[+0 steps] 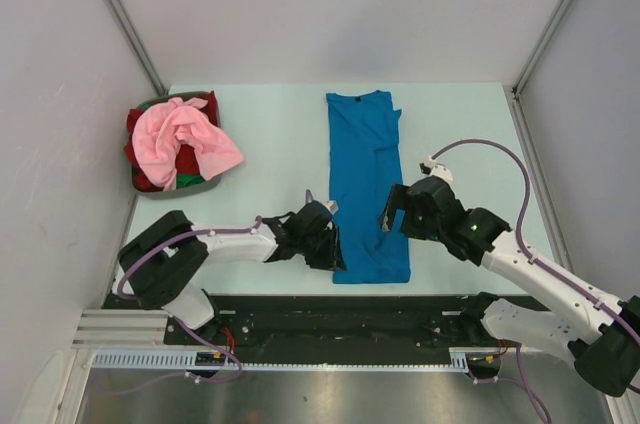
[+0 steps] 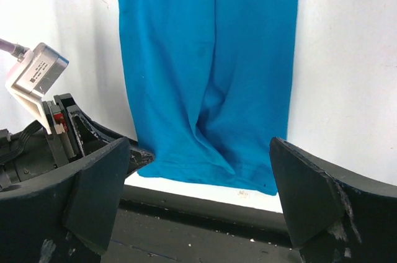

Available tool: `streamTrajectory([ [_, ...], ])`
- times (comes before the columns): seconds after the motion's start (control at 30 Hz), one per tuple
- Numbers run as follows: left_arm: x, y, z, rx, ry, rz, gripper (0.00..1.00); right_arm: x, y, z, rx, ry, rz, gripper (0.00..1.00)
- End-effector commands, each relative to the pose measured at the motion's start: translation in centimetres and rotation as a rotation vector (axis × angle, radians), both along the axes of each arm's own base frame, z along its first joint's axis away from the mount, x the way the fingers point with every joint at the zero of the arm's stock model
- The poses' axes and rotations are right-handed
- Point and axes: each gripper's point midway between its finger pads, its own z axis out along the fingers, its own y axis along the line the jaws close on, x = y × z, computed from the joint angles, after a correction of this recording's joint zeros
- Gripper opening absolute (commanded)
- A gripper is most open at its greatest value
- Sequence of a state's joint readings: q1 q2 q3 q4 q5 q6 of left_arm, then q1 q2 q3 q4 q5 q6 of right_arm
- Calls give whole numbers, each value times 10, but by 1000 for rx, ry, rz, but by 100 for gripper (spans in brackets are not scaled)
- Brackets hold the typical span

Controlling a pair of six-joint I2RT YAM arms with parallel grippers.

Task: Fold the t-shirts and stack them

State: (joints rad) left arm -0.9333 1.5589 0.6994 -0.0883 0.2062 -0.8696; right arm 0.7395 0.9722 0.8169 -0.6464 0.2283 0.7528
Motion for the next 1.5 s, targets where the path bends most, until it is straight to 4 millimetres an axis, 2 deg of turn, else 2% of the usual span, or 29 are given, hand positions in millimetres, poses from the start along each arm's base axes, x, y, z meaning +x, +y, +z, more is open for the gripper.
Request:
streamTrajectory([
  [0.0, -18, 29, -26, 93, 38, 11, 26, -2, -4, -1, 1, 1, -28, 100],
  [0.03, -19, 29, -27, 87, 38, 14, 9, -3, -3, -4, 4, 8, -31, 100],
  [0.07, -21, 31, -29, 89, 46, 16, 0, -4, -4, -7, 6, 16, -41, 100],
  [0.2, -29, 40, -32, 83, 54, 24, 0, -10, -7, -23, 15, 50, -70, 100],
  [0.37, -34, 46, -26, 64, 45, 37, 0, -27, -13, -46, 30, 113, -103, 100],
  [0.5, -35, 51, -23, 59, 36, 52, 0, -39, -18, -52, 63, 131, -134, 99],
  [0.57, -35, 51, -22, 56, 33, 57, 0, -46, -14, -55, 105, 154, -135, 97],
  [0.67, -33, 50, -20, 42, 28, 65, 0, -59, -13, -68, 138, 187, -143, 94],
  [0.7, -34, 50, -20, 35, 27, 67, 0, -64, -15, -78, 131, 204, -146, 92],
  [0.83, -33, 48, -20, 20, 24, 71, 0, -79, -13, -95, 153, 250, -143, 85],
  [1.03, -35, 44, -17, -3, 30, 65, 0, -88, -6, -112, 172, 284, -141, 71],
  [1.23, -36, 47, -19, 0, 29, 66, 0, -96, -4, -128, 169, 308, -148, 49],
  [1.47, -38, 49, -20, -7, 32, 65, 0, -96, -8, -137, 162, 305, -170, 41],
])
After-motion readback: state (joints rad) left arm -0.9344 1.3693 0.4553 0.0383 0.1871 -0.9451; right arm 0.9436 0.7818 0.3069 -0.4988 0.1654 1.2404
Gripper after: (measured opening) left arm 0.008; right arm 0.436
